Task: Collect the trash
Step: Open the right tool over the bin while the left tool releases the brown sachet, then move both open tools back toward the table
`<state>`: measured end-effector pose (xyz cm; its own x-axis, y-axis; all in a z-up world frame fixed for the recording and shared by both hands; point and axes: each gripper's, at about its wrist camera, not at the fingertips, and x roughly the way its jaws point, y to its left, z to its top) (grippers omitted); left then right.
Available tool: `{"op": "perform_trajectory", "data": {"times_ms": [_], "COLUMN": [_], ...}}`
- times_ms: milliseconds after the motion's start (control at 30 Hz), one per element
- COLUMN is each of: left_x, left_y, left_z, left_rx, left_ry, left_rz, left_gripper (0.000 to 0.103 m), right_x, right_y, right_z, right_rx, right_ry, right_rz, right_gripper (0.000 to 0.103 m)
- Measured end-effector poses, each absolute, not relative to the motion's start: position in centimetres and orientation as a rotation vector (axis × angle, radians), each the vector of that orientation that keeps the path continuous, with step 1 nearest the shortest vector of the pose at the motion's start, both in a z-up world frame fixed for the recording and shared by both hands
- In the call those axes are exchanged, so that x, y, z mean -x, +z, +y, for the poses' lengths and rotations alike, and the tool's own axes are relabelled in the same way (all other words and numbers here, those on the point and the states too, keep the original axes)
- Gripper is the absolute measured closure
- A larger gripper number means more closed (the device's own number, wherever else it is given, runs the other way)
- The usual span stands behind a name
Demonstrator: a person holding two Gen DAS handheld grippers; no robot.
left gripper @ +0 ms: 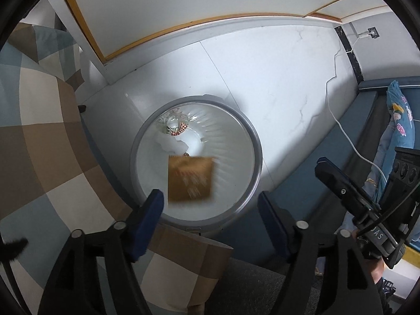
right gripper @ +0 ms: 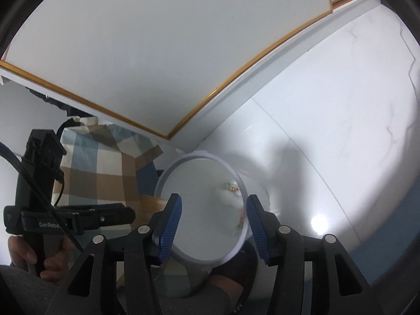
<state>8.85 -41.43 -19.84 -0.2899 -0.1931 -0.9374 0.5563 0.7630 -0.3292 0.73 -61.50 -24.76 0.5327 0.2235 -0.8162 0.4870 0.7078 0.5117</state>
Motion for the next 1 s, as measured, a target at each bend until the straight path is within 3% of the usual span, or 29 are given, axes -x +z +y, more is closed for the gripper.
{"op": "perform_trajectory", "data": {"times_ms": [200,467,1000], "left_x": [-8.6,-9.0,-9.4], "left_y": [-18.6,-13.9,-4.9], "left_z": [-41.2,-39.5,-30.7], "left_rx": [-0.28,-0.269,-0.158], "left_ry": [-0.755,-0.697,-0.512], "left_rz": [1.67,1.463,1.114], "left_gripper": [0.031,0.031,0.031], "right_x": [-0.3,-0.3,-1.8], "right_y": [-23.9,-20.9,-9.2], "right_z": [-61.8,-61.8,-57.4], "right_rx": [-0.806,-0.798,-0.605], "right_ry": [-0.193,-0.195,-0.179], "right_rz": [1.004,0.946,0.758], "right_gripper": [0.052,0.049,0.037]}}
